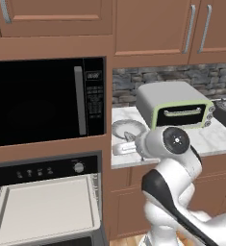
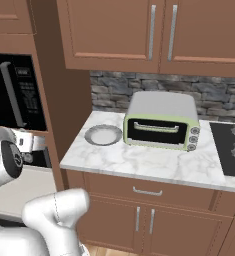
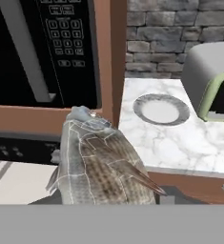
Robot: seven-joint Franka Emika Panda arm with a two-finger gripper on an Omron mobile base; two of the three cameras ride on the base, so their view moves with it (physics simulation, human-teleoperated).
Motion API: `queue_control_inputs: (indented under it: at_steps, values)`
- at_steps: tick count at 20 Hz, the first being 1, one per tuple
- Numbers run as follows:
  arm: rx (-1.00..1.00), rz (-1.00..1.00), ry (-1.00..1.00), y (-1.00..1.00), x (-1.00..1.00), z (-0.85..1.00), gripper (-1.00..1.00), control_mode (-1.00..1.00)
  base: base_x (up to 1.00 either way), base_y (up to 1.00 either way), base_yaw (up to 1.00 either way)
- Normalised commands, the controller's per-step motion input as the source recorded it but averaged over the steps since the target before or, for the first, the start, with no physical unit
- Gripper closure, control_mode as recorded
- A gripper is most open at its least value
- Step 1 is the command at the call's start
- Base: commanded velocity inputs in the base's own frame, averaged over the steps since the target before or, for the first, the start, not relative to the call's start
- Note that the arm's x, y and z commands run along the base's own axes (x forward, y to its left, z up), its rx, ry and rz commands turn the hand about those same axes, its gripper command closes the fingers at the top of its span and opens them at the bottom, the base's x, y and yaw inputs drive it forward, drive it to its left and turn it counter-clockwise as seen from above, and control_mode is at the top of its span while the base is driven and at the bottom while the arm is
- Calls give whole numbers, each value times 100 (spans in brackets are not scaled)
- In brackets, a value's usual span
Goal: Take the fish from the oven and place it on the plate on the counter.
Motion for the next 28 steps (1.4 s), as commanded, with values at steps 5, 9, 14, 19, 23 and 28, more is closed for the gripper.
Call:
queue_control_inputs:
  at_steps: [5,9,14,19,23,28]
  values:
    - [17,-7,0,-99,32,9,100,-100,0,0,0]
    - [19,-3,2,-98,40,0,100,-100,0,0,0]
    - [8,2,15,-63,72,-12,100,-100,0,0,0]
    - [0,4,24,-10,100,-40,100,-100,0,0,0]
    - [-4,8,31,0,100,-45,100,-100,0,0,0]
    - [-1,8,17,0,100,-45,100,-100,0,0,0]
